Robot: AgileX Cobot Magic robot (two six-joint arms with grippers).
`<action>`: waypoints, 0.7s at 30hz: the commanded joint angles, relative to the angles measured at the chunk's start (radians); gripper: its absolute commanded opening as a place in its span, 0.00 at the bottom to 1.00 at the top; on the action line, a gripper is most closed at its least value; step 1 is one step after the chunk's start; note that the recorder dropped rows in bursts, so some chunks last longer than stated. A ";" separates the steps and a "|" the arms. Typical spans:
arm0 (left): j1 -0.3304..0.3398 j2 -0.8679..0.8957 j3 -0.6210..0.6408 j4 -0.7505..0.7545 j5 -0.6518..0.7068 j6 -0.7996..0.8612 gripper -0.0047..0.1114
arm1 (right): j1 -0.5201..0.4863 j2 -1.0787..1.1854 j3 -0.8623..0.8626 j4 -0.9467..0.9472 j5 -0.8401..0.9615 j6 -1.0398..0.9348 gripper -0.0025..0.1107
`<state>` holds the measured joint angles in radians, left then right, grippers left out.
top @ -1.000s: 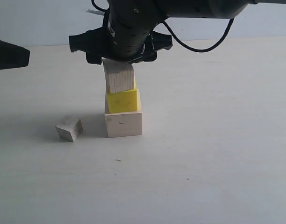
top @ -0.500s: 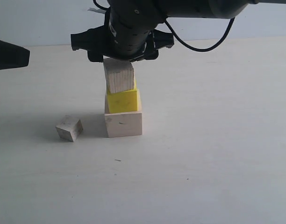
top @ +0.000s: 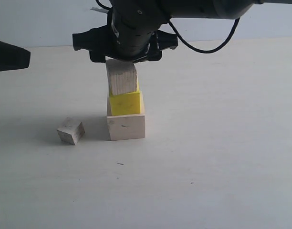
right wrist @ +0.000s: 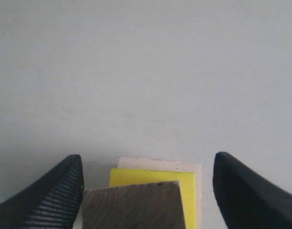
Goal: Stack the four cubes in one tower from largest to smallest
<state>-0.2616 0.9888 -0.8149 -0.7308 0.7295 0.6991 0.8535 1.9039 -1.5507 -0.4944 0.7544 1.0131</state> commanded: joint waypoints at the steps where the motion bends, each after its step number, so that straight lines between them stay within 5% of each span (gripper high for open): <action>1: -0.006 0.001 0.001 -0.011 0.001 -0.001 0.04 | 0.001 -0.002 -0.007 -0.025 0.000 0.019 0.66; 21: -0.006 0.001 0.001 -0.011 0.001 -0.001 0.04 | 0.001 -0.002 -0.007 -0.041 0.002 0.058 0.66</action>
<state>-0.2616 0.9888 -0.8149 -0.7308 0.7295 0.6991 0.8535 1.9039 -1.5507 -0.5116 0.7544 1.0558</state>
